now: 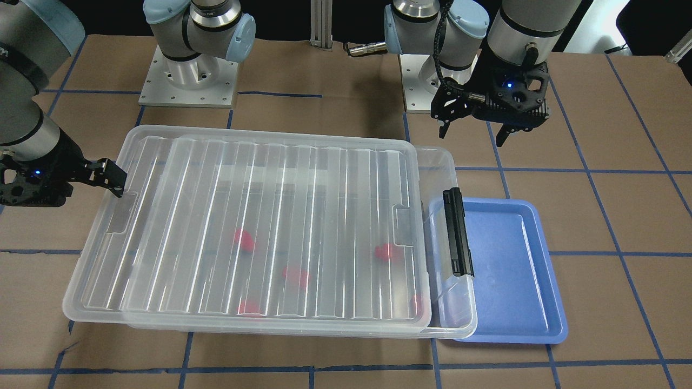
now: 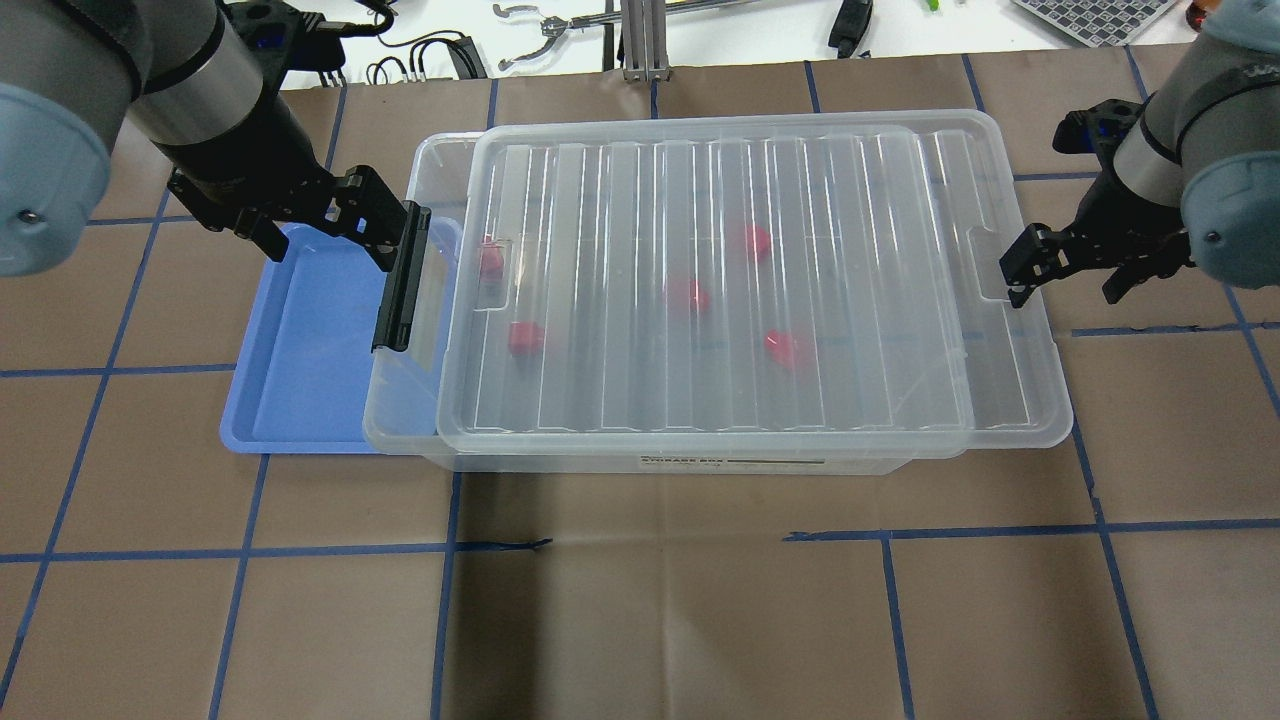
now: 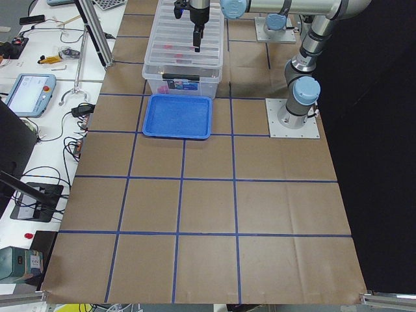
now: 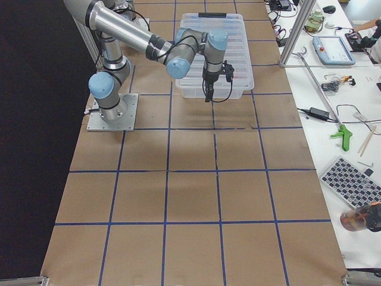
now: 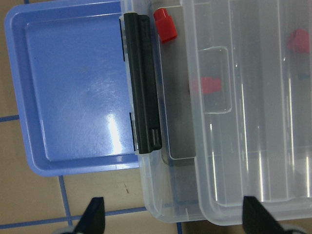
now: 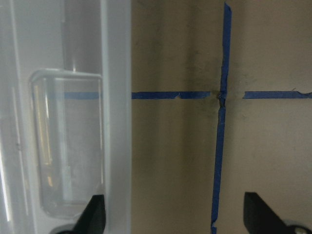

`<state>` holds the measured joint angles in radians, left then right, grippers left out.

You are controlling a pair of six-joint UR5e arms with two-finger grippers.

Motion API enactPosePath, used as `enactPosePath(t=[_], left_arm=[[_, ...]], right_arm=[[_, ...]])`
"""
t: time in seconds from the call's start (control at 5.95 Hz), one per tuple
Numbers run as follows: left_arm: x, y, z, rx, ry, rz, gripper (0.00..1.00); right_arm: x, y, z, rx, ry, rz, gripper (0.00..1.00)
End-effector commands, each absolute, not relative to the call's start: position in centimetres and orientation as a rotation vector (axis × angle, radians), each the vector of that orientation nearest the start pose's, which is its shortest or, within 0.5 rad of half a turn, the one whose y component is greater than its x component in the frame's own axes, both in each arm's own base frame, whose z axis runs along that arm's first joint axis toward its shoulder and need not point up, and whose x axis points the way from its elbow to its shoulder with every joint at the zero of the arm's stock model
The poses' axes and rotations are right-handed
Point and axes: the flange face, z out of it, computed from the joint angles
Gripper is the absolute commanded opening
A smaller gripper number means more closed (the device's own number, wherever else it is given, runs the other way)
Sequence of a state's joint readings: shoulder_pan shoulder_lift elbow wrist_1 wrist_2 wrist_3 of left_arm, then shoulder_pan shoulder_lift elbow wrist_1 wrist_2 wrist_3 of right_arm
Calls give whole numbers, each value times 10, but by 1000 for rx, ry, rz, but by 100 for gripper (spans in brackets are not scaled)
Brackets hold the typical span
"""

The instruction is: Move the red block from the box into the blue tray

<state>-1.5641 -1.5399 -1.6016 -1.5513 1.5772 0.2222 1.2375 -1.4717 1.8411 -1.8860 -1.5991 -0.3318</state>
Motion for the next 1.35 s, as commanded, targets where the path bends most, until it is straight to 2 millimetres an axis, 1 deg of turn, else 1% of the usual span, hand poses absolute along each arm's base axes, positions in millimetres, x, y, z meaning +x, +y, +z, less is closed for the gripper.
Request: enactPosePath(t=[0.0,0.17,0.34,0.5,0.67,0.84,1.01,1.18], left_arm=[[-128,-481,484,724,3047,-1,98],[-129,-479,481,927,2998,17,98],[-128,-477,479,1138,2936,21,98],[-130,-477,478,1305,2864,25,98],[-128,-478,480,1542,2733,23,98],[-125,-479,477,1687,2649,24,98],[-125,-485,472,1848,2536,25,98],[-125,-496,465,1986,2426,15,98]], right_arm=[[-72,-514,338,20,3148,97,100],[-89,-511,338,18,3146,97,100],[-97,-510,339,23,3147,96,100],[-102,-508,340,19,3186,121,100],[-111,-507,341,19,3189,121,100],[-132,-502,342,14,3187,122,100],[-140,-501,343,15,3191,108,100],[-143,-505,347,-15,3227,38,100]])
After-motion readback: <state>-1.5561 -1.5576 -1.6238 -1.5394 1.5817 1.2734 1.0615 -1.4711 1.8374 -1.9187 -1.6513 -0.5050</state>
